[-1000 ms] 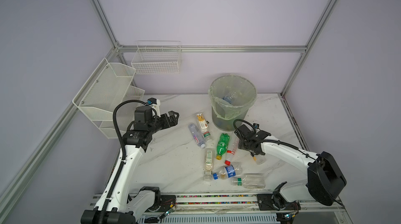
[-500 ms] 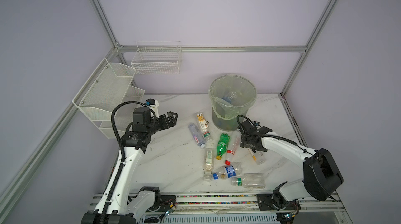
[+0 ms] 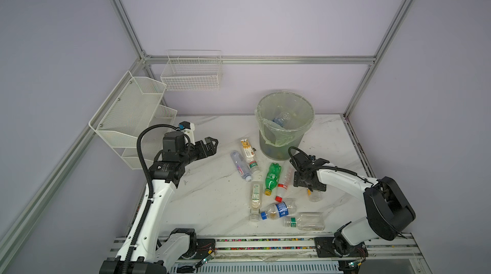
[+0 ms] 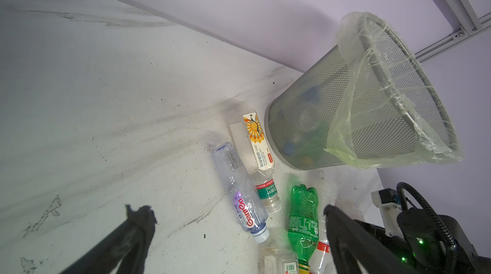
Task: Throw the plastic bottles in the bin
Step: Pick up the plastic bottle from the middle-right of the table.
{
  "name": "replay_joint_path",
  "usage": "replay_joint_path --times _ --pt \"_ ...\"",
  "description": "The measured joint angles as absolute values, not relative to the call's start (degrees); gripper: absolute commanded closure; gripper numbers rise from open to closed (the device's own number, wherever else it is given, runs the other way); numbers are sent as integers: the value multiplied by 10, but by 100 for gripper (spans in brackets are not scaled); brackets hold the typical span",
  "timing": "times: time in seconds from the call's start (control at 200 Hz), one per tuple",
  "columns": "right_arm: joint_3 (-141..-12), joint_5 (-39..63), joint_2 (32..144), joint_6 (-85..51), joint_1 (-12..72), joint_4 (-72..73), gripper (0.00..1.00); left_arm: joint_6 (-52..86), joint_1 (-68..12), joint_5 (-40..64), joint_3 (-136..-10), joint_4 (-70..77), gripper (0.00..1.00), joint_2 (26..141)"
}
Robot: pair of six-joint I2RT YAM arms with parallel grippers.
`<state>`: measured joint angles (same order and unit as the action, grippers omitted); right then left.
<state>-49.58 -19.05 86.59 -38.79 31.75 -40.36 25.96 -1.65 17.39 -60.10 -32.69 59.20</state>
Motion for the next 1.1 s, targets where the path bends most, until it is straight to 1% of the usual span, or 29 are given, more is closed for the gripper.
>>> replay_joint_path --times 0.105,0.165,0.28,0.44,0.565,0.755,0.91,1.1 --pt "-489 -189 866 -394 317 -394 3 260 -16 174 -601 -327 0 592" --pt "-487 -188 868 -399 317 -392 5 260 -16 175 -601 -327 0 592" --pt "-484 -186 879 -408 317 -385 16 260 -16 176 -601 -327 0 592" --pt "-483 -186 898 -419 317 -371 26 260 -15 175 -601 -327 0 592" --pt "-483 -185 900 -421 317 -362 31 260 -15 171 -601 -327 0 592" --pt "-483 -183 893 -430 317 -356 46 260 -15 166 -601 -327 0 595" --pt "-476 -184 853 -433 317 -351 49 260 -13 162 -601 -328 0 603" --pt "-455 -183 788 -442 317 -349 51 264 -10 148 -597 -329 0 606"
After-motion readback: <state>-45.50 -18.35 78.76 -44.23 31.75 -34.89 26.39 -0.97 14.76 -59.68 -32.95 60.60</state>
